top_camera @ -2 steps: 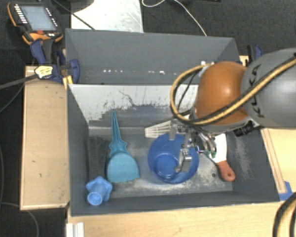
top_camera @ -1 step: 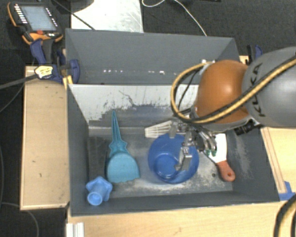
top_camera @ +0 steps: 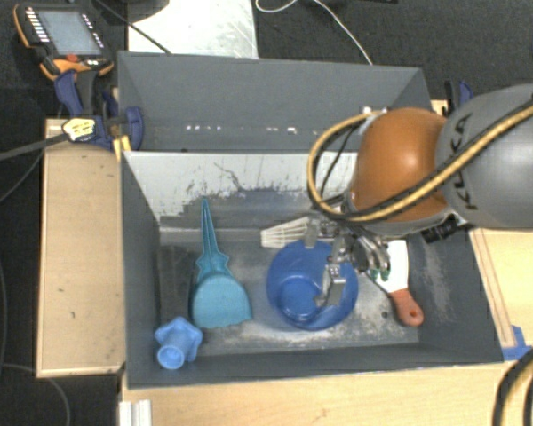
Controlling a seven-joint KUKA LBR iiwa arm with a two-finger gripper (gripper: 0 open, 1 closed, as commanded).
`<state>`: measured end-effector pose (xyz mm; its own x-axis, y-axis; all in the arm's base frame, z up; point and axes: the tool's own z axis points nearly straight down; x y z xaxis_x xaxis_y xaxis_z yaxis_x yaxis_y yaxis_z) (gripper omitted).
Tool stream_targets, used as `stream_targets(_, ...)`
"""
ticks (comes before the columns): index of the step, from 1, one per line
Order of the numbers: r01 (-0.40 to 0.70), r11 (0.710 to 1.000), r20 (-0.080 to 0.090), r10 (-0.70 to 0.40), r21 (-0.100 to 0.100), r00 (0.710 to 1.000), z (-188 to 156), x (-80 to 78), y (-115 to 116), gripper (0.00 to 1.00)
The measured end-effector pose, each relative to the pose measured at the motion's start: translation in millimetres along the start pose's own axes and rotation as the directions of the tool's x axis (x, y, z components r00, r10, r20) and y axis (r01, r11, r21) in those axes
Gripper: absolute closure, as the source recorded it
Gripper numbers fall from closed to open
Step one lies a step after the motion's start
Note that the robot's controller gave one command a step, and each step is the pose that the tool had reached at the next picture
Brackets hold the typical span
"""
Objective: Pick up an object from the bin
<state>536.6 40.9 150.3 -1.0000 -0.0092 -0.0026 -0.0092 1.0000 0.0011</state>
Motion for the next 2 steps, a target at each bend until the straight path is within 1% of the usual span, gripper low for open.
stream_targets(1, 0.295, 0.955, 0.004, -0.295, 0.0, 0.955, -14, -41.2, 21, 0.0)
stream_targets(2, 0.049, 0.999, 0.003, -0.049, -0.001, 0.999, 26, -41.1, 7, 0.0)
